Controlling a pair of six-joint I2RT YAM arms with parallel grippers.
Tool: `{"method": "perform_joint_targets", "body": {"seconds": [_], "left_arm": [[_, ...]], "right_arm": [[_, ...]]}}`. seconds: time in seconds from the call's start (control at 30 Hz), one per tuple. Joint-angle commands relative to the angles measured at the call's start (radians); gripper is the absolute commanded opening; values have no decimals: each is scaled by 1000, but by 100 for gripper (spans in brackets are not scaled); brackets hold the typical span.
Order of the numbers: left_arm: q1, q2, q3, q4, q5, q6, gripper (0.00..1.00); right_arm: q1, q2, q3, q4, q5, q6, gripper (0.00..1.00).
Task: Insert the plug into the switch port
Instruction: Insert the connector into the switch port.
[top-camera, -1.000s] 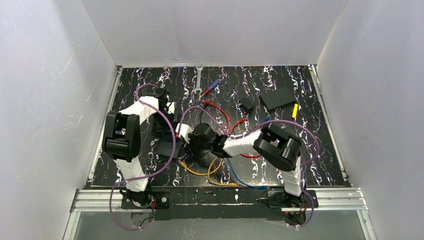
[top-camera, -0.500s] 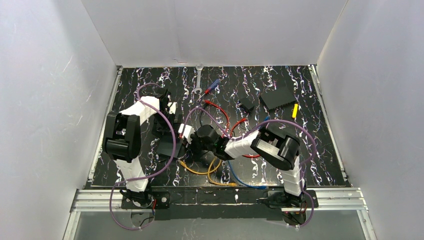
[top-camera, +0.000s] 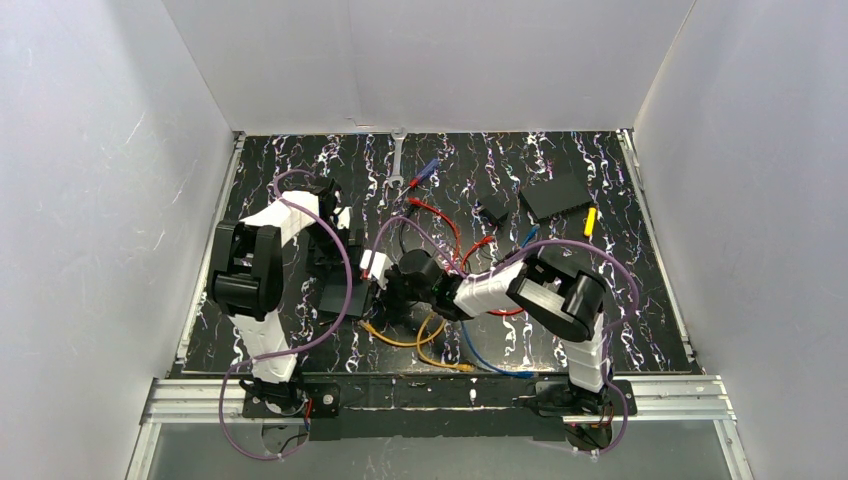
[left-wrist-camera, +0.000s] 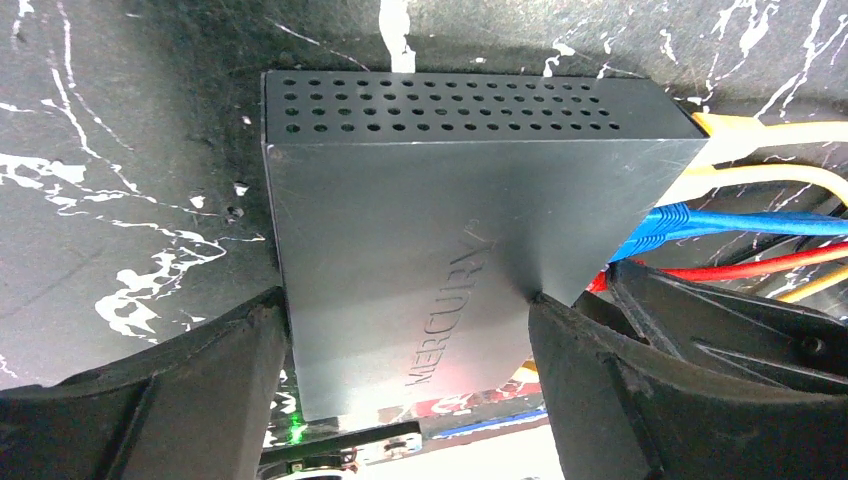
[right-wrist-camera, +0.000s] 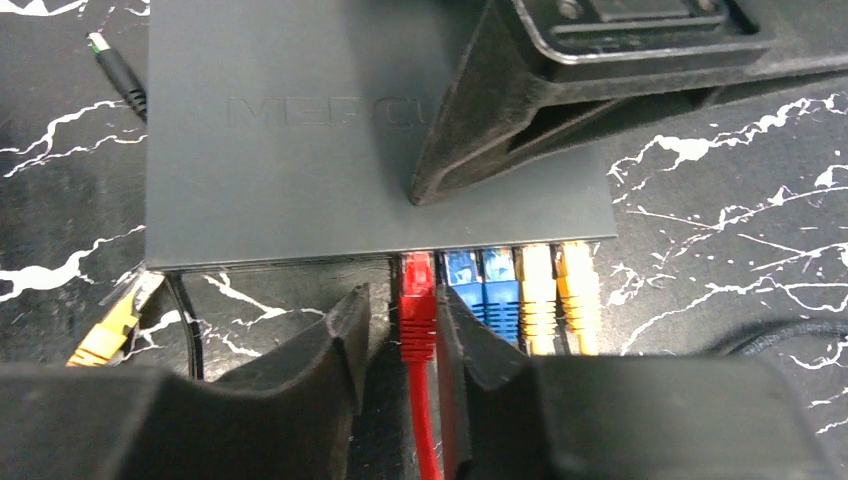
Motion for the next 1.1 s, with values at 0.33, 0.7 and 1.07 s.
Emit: {"method": "perform_joint_targets", "body": {"seconds": [0.33, 0.7, 1.07], "left_arm": [[-14, 65, -44, 34, -23, -46, 83], [-14, 66, -43, 32, -25, -45, 83], [-14, 69, -42, 32, -16, -45, 83]], "right_arm": [[-32, -137, 5, -105, -74, -64, 46], [-42, -134, -15, -200, -94, -171, 37], [-59, -133, -30, -231, -81, -203, 34]]}}
